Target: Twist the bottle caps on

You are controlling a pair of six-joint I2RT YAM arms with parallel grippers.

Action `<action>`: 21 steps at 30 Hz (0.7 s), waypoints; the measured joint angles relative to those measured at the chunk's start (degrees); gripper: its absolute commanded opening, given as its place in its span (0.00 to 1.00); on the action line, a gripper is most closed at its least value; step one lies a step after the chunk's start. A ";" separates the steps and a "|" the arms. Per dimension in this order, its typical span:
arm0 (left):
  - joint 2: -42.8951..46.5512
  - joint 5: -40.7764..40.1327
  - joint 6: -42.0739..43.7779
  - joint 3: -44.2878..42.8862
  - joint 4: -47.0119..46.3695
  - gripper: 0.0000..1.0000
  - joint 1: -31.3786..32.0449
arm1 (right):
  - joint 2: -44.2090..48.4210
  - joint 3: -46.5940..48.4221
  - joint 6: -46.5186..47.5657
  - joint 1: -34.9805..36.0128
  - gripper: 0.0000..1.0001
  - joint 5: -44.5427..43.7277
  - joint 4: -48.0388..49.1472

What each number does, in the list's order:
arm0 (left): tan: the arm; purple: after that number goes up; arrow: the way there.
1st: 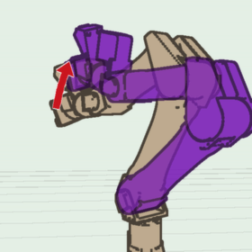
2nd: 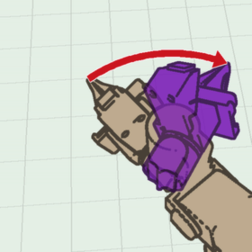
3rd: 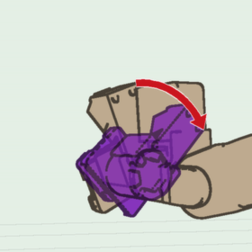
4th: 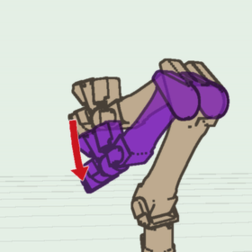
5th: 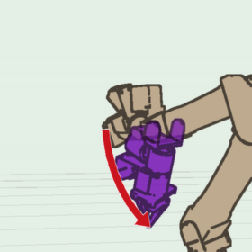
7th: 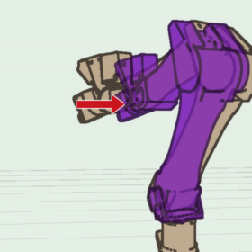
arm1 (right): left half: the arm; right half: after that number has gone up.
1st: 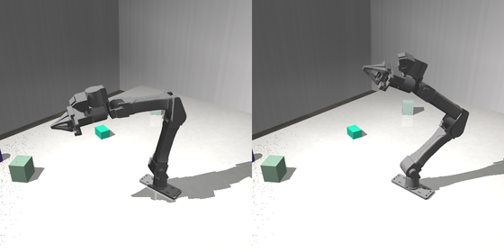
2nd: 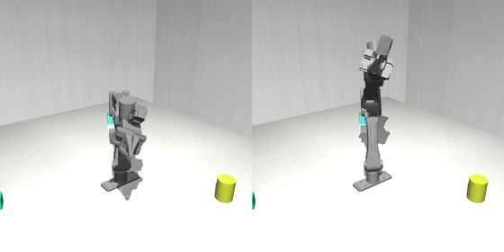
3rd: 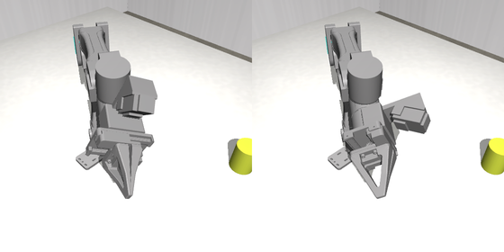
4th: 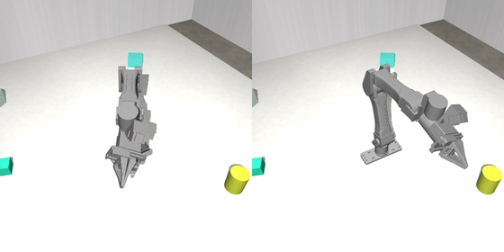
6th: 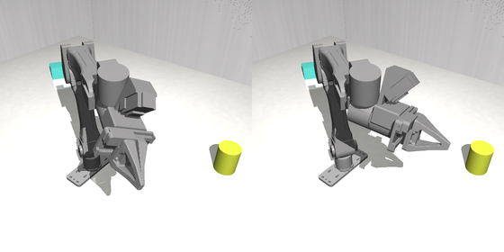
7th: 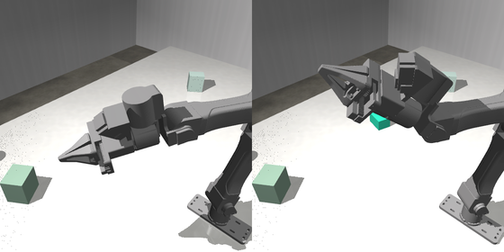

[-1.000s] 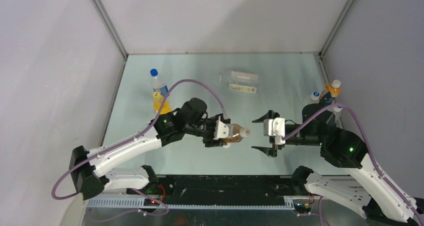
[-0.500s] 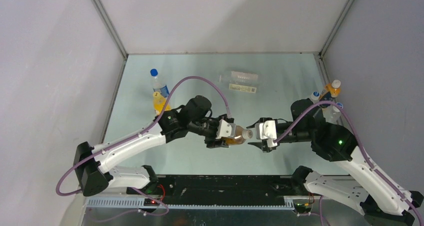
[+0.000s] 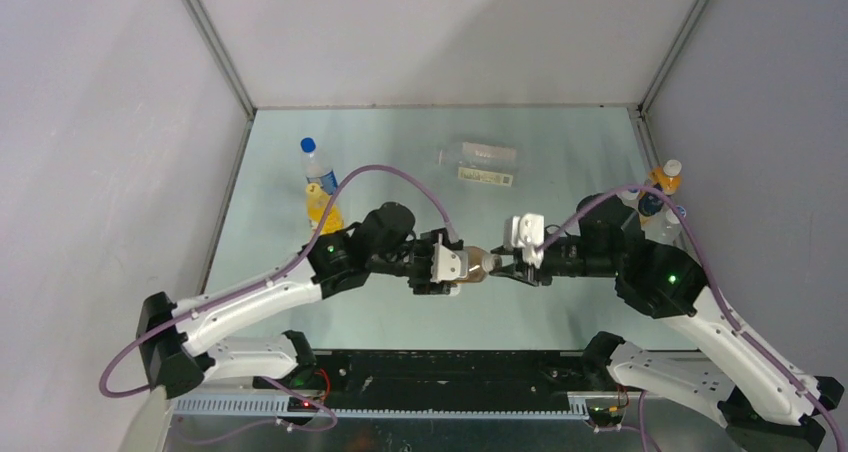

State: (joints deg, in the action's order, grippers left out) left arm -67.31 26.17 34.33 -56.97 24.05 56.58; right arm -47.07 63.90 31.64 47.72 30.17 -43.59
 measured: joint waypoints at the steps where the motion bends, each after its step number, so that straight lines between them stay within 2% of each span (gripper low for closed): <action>1: 1.44 -2.95 -0.31 1.55 -2.10 0.00 0.85 | -0.35 0.00 -3.45 0.00 0.00 -1.11 0.85; 3: 3.80 -9.81 -0.35 4.72 -6.40 0.00 2.54 | -1.46 0.00 -10.86 0.02 0.00 -4.02 2.80; 7: 8.09 -30.36 2.49 13.75 -19.89 0.00 7.63 | -4.20 0.00 -31.95 -0.79 0.00 -11.96 6.56; 11: 7.13 -51.60 13.66 21.75 -37.79 0.00 14.29 | -5.51 -0.92 -52.85 -2.62 0.00 -16.02 7.96; 14: 2.54 -62.55 23.26 24.96 -52.04 0.00 17.55 | -4.61 -3.17 -63.73 -3.72 0.00 -17.49 9.35; 15: 1.22 -64.35 24.87 25.29 -54.93 0.00 17.99 | -4.42 -3.74 -66.07 -4.04 0.03 -17.77 9.81; 17: 0.00 -66.79 26.14 25.27 -57.70 0.00 18.43 | -3.78 -4.31 -68.70 -4.52 0.35 -18.16 11.10; 18: 0.33 -67.21 25.68 25.07 -57.53 0.00 18.43 | -3.50 -4.33 -68.48 -4.55 0.42 -18.16 12.02; 19: 0.81 -67.23 25.18 24.72 -56.76 0.00 18.40 | -3.21 -4.39 -68.02 -4.57 0.55 -18.08 12.90; 21: 2.21 -65.35 23.04 23.23 -53.37 0.00 18.05 | -2.21 -4.46 -64.89 -4.63 0.67 -17.99 14.43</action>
State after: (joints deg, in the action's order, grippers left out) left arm -65.10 -39.18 57.36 -33.74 -29.32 74.63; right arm -49.28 59.44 -33.26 43.09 12.19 -29.17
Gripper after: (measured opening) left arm 0.656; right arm 0.511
